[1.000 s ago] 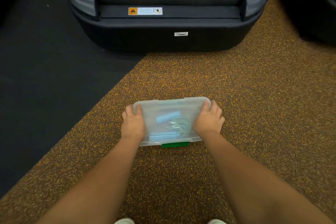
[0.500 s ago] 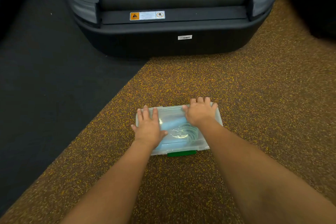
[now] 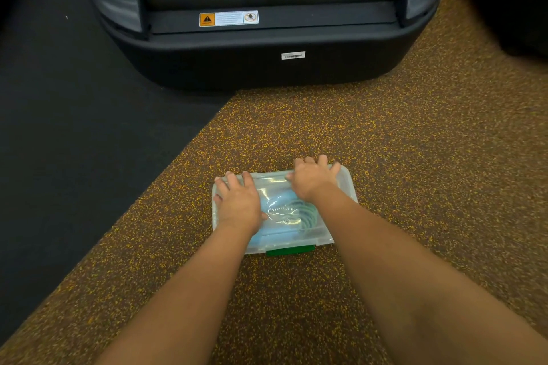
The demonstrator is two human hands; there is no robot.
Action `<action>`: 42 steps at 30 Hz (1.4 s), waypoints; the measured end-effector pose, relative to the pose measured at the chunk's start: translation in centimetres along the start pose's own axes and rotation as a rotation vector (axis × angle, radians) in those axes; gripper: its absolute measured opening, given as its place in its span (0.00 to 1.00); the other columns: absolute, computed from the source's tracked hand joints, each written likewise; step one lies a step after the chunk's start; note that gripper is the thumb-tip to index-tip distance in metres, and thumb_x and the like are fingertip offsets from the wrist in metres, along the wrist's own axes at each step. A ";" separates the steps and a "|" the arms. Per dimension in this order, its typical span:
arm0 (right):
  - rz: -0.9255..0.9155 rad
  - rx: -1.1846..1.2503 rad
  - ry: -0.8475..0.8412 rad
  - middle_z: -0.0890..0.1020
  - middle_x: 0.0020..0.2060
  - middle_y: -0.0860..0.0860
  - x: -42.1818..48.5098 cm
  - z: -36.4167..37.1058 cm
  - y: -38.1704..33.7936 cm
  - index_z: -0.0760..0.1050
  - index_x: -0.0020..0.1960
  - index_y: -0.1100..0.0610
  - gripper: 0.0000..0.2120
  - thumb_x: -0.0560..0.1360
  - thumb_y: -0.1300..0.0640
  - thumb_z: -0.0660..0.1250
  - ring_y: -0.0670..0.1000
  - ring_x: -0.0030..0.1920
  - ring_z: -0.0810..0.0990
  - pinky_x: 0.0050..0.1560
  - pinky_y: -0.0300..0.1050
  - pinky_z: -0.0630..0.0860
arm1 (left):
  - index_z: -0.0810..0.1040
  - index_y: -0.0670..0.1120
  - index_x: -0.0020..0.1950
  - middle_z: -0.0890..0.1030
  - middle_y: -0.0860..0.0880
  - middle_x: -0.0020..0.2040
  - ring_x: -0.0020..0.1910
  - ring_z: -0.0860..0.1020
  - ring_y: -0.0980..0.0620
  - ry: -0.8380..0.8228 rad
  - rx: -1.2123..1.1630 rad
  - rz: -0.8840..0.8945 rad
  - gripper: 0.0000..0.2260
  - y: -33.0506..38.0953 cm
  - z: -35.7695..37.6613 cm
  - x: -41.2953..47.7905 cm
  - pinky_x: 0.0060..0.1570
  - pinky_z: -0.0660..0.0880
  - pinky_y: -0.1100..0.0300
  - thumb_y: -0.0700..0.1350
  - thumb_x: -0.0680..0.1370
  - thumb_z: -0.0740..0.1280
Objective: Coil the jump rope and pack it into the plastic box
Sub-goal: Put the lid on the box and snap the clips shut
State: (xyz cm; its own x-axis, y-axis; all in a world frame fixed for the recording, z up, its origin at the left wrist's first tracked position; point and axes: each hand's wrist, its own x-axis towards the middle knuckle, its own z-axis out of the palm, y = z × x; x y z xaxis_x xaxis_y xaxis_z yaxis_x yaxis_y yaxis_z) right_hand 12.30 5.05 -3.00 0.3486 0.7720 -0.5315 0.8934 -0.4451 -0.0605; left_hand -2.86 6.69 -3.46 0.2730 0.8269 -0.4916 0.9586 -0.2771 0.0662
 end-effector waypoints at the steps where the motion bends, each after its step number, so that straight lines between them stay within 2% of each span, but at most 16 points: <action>1: 0.003 0.015 -0.001 0.70 0.67 0.54 0.0 -0.1 0.0 0.65 0.69 0.54 0.21 0.80 0.46 0.51 0.59 0.68 0.61 0.68 0.67 0.53 | 0.46 0.44 0.77 0.49 0.37 0.75 0.74 0.47 0.33 -0.004 -0.012 -0.005 0.47 0.0 0.0 0.0 0.71 0.54 0.40 0.56 0.70 0.73; 4: 0.017 0.034 -0.021 0.71 0.67 0.55 0.1 -0.2 -0.2 0.64 0.70 0.54 0.22 0.80 0.45 0.54 0.60 0.68 0.61 0.67 0.67 0.54 | 0.46 0.47 0.77 0.48 0.39 0.76 0.75 0.46 0.36 -0.017 -0.047 -0.018 0.47 -0.1 -0.2 -0.2 0.69 0.55 0.36 0.55 0.70 0.73; 6: 0.020 -0.026 -0.044 0.69 0.69 0.57 0.2 -0.2 -0.5 0.63 0.71 0.54 0.28 0.78 0.39 0.53 0.61 0.70 0.59 0.68 0.68 0.52 | 0.46 0.47 0.77 0.48 0.40 0.76 0.75 0.45 0.36 -0.017 -0.048 -0.021 0.47 0.0 -0.2 -0.3 0.69 0.56 0.35 0.55 0.70 0.73; 8: 0.003 -0.137 -0.045 0.68 0.71 0.58 0.1 -0.3 -0.7 0.62 0.73 0.55 0.36 0.76 0.32 0.46 0.62 0.72 0.57 0.68 0.70 0.48 | 0.46 0.47 0.77 0.48 0.40 0.76 0.75 0.45 0.36 -0.019 -0.054 -0.024 0.47 0.0 -0.1 -0.3 0.69 0.56 0.35 0.55 0.70 0.73; 10: -0.013 -0.209 -0.035 0.67 0.72 0.58 0.0 -0.5 -0.8 0.61 0.74 0.54 0.40 0.74 0.29 0.39 0.62 0.73 0.57 0.68 0.71 0.46 | 0.46 0.47 0.77 0.48 0.40 0.76 0.75 0.45 0.36 -0.022 -0.062 -0.028 0.47 0.0 -0.1 -0.2 0.69 0.56 0.35 0.55 0.70 0.73; 12: -0.011 -0.236 -0.038 0.66 0.72 0.59 0.0 -0.6 -0.8 0.62 0.73 0.53 0.41 0.73 0.29 0.36 0.62 0.74 0.57 0.68 0.71 0.46 | 0.46 0.47 0.77 0.48 0.40 0.76 0.75 0.45 0.36 -0.026 -0.065 -0.028 0.47 0.0 -0.2 -0.2 0.69 0.56 0.35 0.55 0.70 0.73; 18: 0.021 -0.177 -0.106 0.66 0.73 0.58 0.3 -1.0 -0.5 0.61 0.73 0.52 0.39 0.74 0.29 0.38 0.60 0.74 0.59 0.68 0.68 0.49 | 0.46 0.47 0.77 0.49 0.40 0.75 0.75 0.46 0.36 -0.033 -0.065 -0.032 0.47 0.1 -0.5 -0.3 0.68 0.57 0.35 0.55 0.69 0.74; 21: 0.010 -0.239 -0.111 0.69 0.71 0.58 0.4 -1.3 -0.3 0.60 0.74 0.51 0.40 0.73 0.28 0.37 0.60 0.74 0.60 0.68 0.70 0.46 | 0.46 0.47 0.77 0.49 0.40 0.75 0.75 0.46 0.36 -0.035 -0.068 -0.031 0.47 0.1 -0.5 -0.3 0.69 0.57 0.35 0.54 0.69 0.74; 26: 0.002 -0.207 -0.174 0.67 0.73 0.56 1.1 -1.9 -0.2 0.58 0.75 0.50 0.41 0.72 0.27 0.41 0.60 0.76 0.55 0.68 0.72 0.40 | 0.47 0.47 0.76 0.50 0.40 0.74 0.74 0.47 0.35 -0.026 -0.063 -0.028 0.46 0.1 -0.5 -0.3 0.68 0.57 0.34 0.54 0.69 0.74; 30: 0.042 0.040 -0.191 0.67 0.72 0.56 1.6 -1.8 -0.2 0.63 0.73 0.52 0.36 0.73 0.30 0.54 0.59 0.75 0.56 0.69 0.70 0.45 | 0.47 0.47 0.76 0.50 0.40 0.74 0.74 0.47 0.35 -0.026 -0.065 -0.029 0.46 0.2 -0.5 -0.2 0.68 0.57 0.34 0.54 0.69 0.74; 34: 0.044 0.210 -0.076 0.73 0.68 0.54 2.0 -1.2 0.0 0.67 0.69 0.51 0.32 0.71 0.35 0.65 0.58 0.71 0.63 0.67 0.64 0.54 | 0.47 0.47 0.76 0.51 0.40 0.73 0.74 0.47 0.35 -0.035 -0.064 -0.038 0.46 0.2 -0.6 -0.2 0.68 0.57 0.34 0.54 0.69 0.74; 37: -0.026 0.283 -0.021 0.75 0.65 0.49 1.9 -1.0 0.0 0.69 0.67 0.42 0.25 0.72 0.40 0.67 0.54 0.67 0.69 0.65 0.60 0.56 | 0.47 0.47 0.76 0.51 0.40 0.73 0.74 0.47 0.35 -0.034 -0.061 -0.042 0.46 0.3 -0.7 -0.3 0.68 0.57 0.34 0.54 0.69 0.74; 39: -0.054 0.323 -0.003 0.78 0.61 0.47 1.7 -0.8 0.3 0.74 0.63 0.41 0.18 0.74 0.45 0.68 0.53 0.64 0.71 0.67 0.58 0.55 | 0.47 0.47 0.76 0.51 0.39 0.73 0.74 0.47 0.35 -0.035 -0.058 -0.040 0.46 0.3 -0.7 -0.4 0.68 0.57 0.34 0.54 0.69 0.74; 42: -0.101 0.318 0.037 0.80 0.58 0.48 1.2 -0.6 0.9 0.76 0.63 0.44 0.16 0.76 0.51 0.67 0.53 0.63 0.72 0.68 0.55 0.56 | 0.46 0.49 0.77 0.50 0.39 0.74 0.74 0.47 0.35 -0.033 -0.058 -0.036 0.46 0.2 -0.6 -0.4 0.68 0.57 0.34 0.54 0.70 0.74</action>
State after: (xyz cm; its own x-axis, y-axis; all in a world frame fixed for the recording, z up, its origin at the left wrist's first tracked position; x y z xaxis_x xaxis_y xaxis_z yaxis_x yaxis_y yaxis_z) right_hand 13.69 5.85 -3.24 0.2782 0.8328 -0.4786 0.7927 -0.4804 -0.3752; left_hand -2.69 6.59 -2.68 0.2359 0.8190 -0.5230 0.9712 -0.2175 0.0976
